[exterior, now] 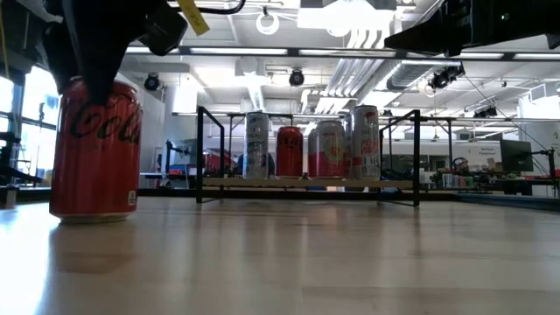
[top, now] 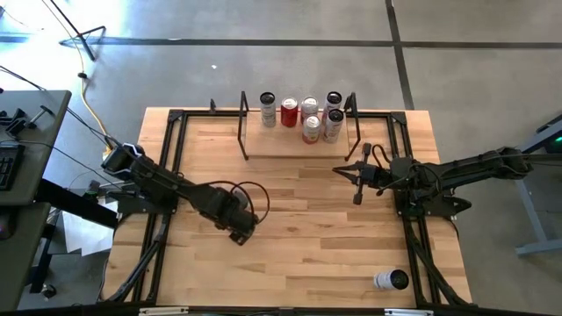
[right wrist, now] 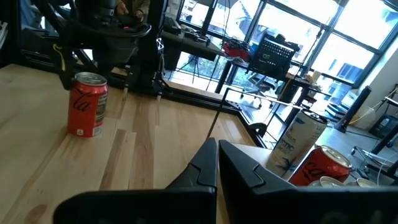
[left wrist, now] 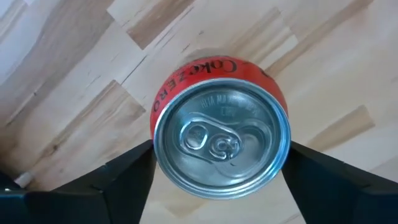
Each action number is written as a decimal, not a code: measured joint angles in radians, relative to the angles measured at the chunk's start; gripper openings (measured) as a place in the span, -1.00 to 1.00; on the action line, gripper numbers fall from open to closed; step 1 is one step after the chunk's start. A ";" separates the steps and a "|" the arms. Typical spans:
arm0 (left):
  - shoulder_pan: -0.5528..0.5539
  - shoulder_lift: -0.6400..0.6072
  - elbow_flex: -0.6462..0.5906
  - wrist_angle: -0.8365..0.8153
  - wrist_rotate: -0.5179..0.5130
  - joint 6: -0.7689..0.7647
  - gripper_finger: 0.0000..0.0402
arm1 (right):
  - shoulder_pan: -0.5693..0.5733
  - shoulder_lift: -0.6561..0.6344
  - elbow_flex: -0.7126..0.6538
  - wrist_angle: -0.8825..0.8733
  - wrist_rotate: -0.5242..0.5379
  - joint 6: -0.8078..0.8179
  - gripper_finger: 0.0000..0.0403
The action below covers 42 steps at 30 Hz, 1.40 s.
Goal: Place canned beverage on shelf
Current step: Put the red and black soda can on the shelf aligned with the other red soda can
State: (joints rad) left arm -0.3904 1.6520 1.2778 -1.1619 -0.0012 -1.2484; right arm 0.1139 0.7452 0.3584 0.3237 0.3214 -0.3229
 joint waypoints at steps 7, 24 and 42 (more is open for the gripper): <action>0.000 0.000 0.000 0.001 -0.012 0.180 0.72 | 0.000 0.000 0.000 0.000 0.000 0.000 -1.00; -0.003 0.000 0.000 -0.008 -0.060 0.649 0.73 | 0.000 0.000 0.000 0.000 0.000 0.000 -1.00; -0.001 0.009 0.003 0.013 -0.115 0.713 0.52 | 0.000 0.000 0.000 0.000 0.000 0.000 -1.00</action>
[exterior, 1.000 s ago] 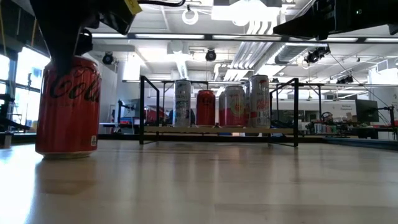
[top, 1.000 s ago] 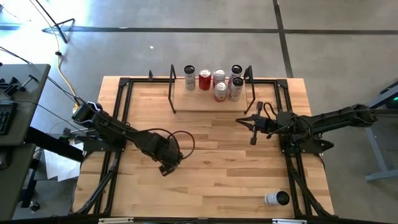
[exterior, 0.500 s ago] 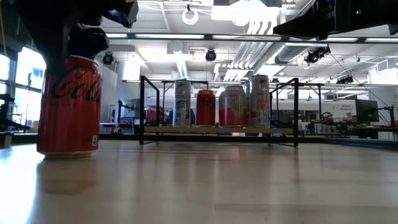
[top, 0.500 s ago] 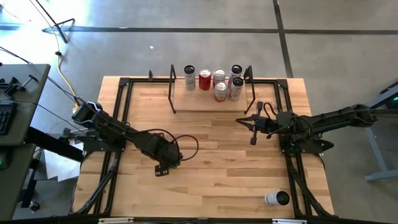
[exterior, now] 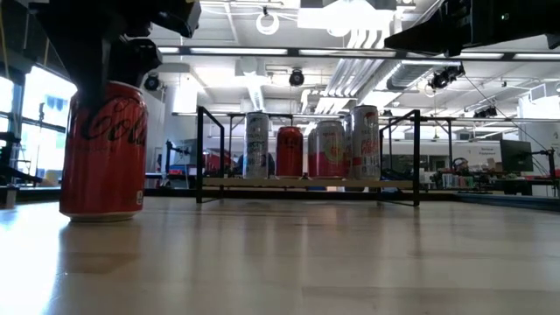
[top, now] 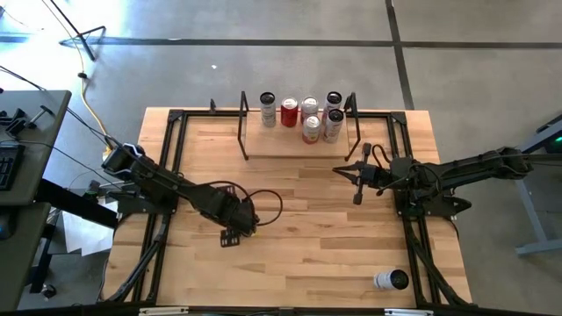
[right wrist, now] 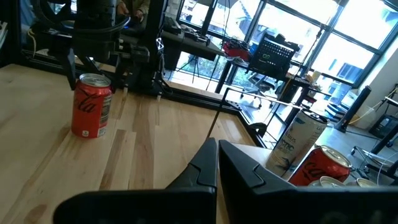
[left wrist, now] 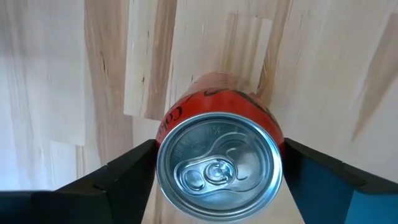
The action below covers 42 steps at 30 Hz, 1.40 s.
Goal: Place canned beverage on shelf
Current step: Put the red and black soda can on the shelf aligned with the other red soda can
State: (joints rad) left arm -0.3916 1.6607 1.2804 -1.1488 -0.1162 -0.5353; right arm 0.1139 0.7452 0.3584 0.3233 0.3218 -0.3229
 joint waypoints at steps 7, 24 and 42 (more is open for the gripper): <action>0.032 0.002 0.009 -0.008 0.021 0.025 0.43 | 0.000 0.000 0.000 0.000 0.000 0.000 -1.00; 0.400 0.007 0.278 -0.043 0.033 0.409 0.41 | 0.000 0.000 0.000 0.000 0.000 -0.006 -1.00; 0.595 0.435 0.994 -0.391 -0.030 0.721 0.41 | 0.000 0.000 0.000 -0.002 -0.001 -0.018 -1.00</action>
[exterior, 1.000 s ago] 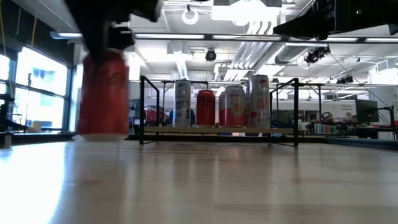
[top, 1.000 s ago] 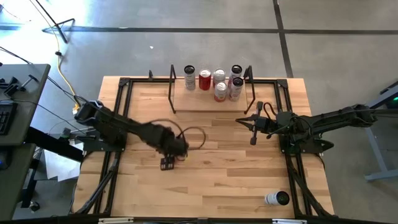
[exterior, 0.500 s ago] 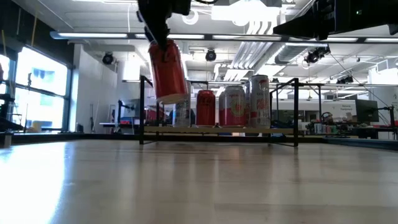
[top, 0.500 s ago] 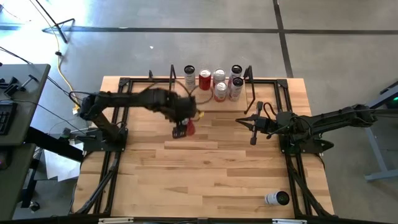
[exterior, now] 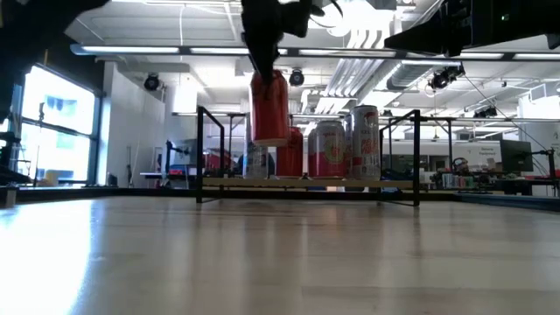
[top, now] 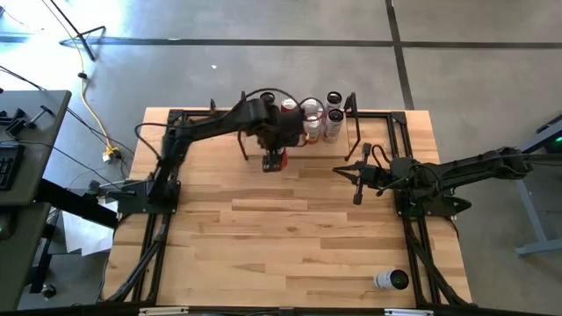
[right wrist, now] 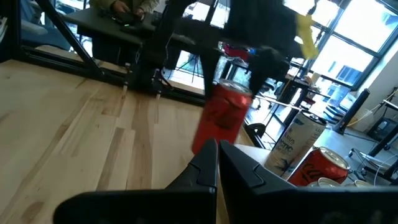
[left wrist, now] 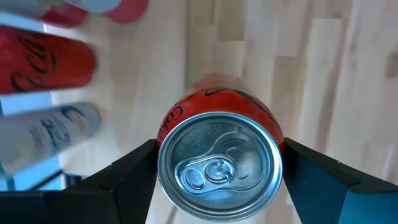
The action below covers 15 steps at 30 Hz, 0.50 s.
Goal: Place canned beverage on shelf
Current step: Put the red and black soda can on the shelf aligned with the other red soda can
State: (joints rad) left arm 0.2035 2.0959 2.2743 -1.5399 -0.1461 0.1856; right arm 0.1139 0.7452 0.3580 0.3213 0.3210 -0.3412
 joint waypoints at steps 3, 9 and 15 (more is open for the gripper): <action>0.032 0.073 0.082 -0.024 -0.007 0.048 0.41 | 0.000 0.000 0.000 -0.001 0.000 0.000 -1.00; 0.102 0.138 0.065 -0.009 -0.048 0.102 0.40 | 0.000 0.000 0.000 -0.003 -0.002 0.000 -1.00; 0.139 0.171 0.065 0.058 -0.047 0.141 0.40 | 0.000 0.000 0.000 -0.003 -0.004 0.000 -1.00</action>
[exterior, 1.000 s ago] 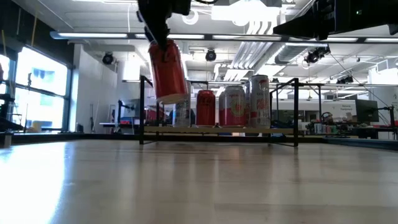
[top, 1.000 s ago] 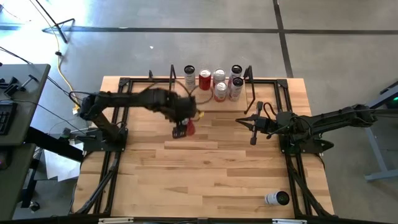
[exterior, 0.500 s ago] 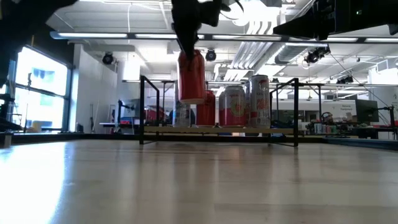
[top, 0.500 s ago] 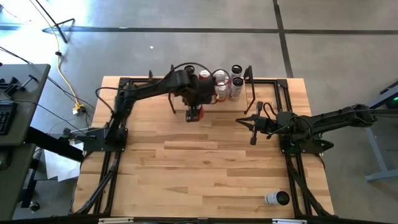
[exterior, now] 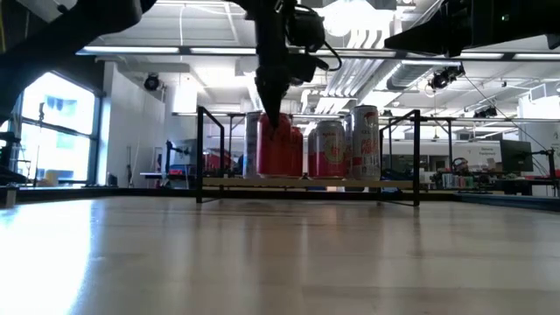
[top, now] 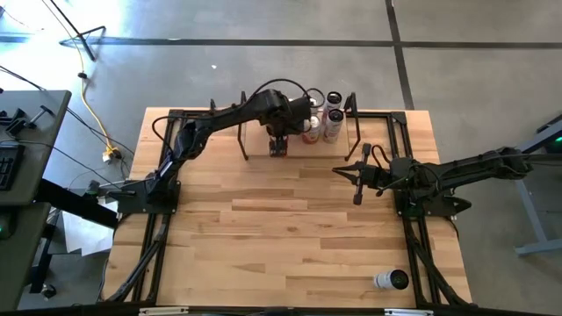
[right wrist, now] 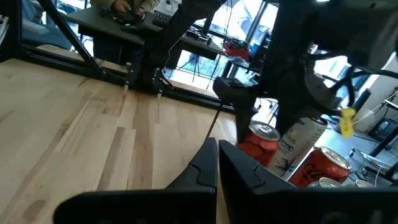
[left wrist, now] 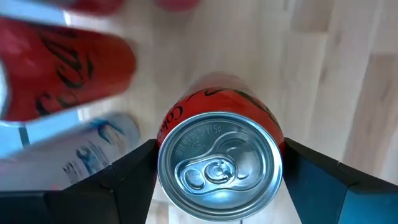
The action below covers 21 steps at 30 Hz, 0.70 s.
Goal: Place canned beverage on shelf
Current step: Put the red and black soda can on the shelf aligned with the other red soda can
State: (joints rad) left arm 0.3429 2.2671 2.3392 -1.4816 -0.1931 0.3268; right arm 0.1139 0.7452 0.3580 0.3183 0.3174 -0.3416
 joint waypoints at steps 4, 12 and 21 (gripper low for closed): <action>0.015 0.006 0.001 0.052 0.008 0.016 0.40 | 0.000 0.000 0.000 0.000 0.000 0.000 -1.00; 0.020 0.007 0.001 0.060 0.004 0.020 0.41 | 0.000 0.000 0.000 0.000 0.000 0.000 -1.00; 0.024 0.007 0.001 0.069 0.039 0.034 0.50 | 0.000 0.000 0.000 0.000 0.000 0.000 -1.00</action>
State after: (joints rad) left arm 0.3672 2.2739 2.3402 -1.4123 -0.1541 0.3611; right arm 0.1139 0.7452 0.3580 0.3183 0.3176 -0.3416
